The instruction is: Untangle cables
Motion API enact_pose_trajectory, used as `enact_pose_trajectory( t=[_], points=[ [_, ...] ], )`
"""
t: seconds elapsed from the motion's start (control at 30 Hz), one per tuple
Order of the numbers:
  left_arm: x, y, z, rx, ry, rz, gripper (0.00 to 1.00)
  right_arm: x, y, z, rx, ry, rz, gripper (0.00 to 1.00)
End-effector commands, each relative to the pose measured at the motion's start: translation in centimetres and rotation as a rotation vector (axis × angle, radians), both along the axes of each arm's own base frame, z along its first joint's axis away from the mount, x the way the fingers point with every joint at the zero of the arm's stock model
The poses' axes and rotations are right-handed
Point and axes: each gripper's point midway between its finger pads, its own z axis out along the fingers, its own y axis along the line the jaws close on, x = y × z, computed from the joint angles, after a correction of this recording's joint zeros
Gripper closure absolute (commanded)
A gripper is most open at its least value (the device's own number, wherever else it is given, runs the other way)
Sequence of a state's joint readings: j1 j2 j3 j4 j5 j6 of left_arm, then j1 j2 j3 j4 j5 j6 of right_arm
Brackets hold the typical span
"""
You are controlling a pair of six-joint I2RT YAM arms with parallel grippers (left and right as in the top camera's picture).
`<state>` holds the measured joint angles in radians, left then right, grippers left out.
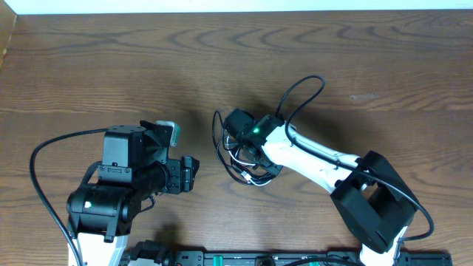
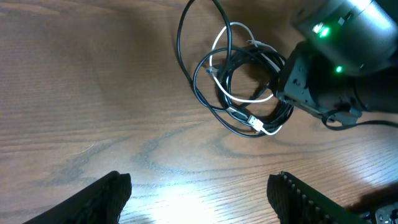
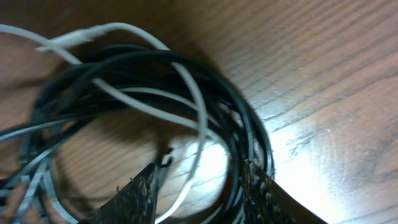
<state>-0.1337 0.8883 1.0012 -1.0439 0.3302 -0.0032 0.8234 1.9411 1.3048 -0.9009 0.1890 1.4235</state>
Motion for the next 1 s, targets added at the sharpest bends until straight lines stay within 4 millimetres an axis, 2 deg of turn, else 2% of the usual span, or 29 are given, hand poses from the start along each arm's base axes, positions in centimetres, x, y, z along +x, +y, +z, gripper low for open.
enact_pose_trajectory(
  t=[0.0,0.07,0.13,0.23,0.27,0.5,0.57,0.6,0.63,0.67,0.7,0.83,0.93,0.97],
  points=[
    [0.2,0.1,0.7,0.002,-0.017,0.007,0.24,-0.2,-1.1,-1.0,-0.063,-0.015,0.059,0.6],
    [0.2,0.1,0.7,0.003,-0.018,0.007,0.24,-0.3,-1.1,-1.4,-0.066,-0.013,0.094,0.6],
    [0.2,0.1,0.7,0.002,-0.018,0.007,0.24,-0.5,-1.3,-1.6,-0.073,-0.007,0.104,0.65],
    [0.2,0.1,0.7,0.002,-0.018,0.007,0.24,-0.5,-1.4,-1.7,-0.077,-0.002,0.123,0.93],
    [0.2,0.1,0.7,0.003,-0.018,0.007,0.24,-0.5,-1.4,-1.7,-0.076,-0.004,0.134,0.99],
    [0.2,0.1,0.7,0.002,-0.017,0.007,0.24,-0.1,-0.8,-1.7,-0.067,-0.008,0.218,0.99],
    [0.2,0.1,0.7,0.003,-0.018,0.007,0.24,-0.1,-0.8,-1.7,-0.073,-0.003,0.247,0.92],
    [0.2,0.1,0.7,0.003,-0.017,0.007,0.24,-0.1,-0.8,-1.7,-0.073,-0.003,0.251,0.81],
    [0.2,0.1,0.7,0.003,-0.018,0.007,0.24,-0.1,-0.8,-1.7,-0.074,-0.003,0.252,0.81],
    [0.2,0.1,0.7,0.003,-0.018,0.007,0.24,-0.1,-0.8,-1.7,-0.074,-0.003,0.252,0.87],
    [0.2,0.1,0.7,0.003,-0.017,0.007,0.24,-0.1,-0.8,-1.7,-0.074,-0.003,0.252,0.99],
    [0.2,0.1,0.7,0.003,-0.018,0.007,0.24,1.2,-0.2,0.6,-0.047,-0.047,0.322,0.99],
    [0.2,0.1,0.7,0.003,-0.018,0.007,0.24,3.0,0.9,4.7,-0.007,-0.137,0.439,0.99],
    [0.2,0.1,0.7,0.003,-0.018,0.007,0.24,3.6,1.4,6.8,0.01,-0.184,0.488,0.99]
  ],
)
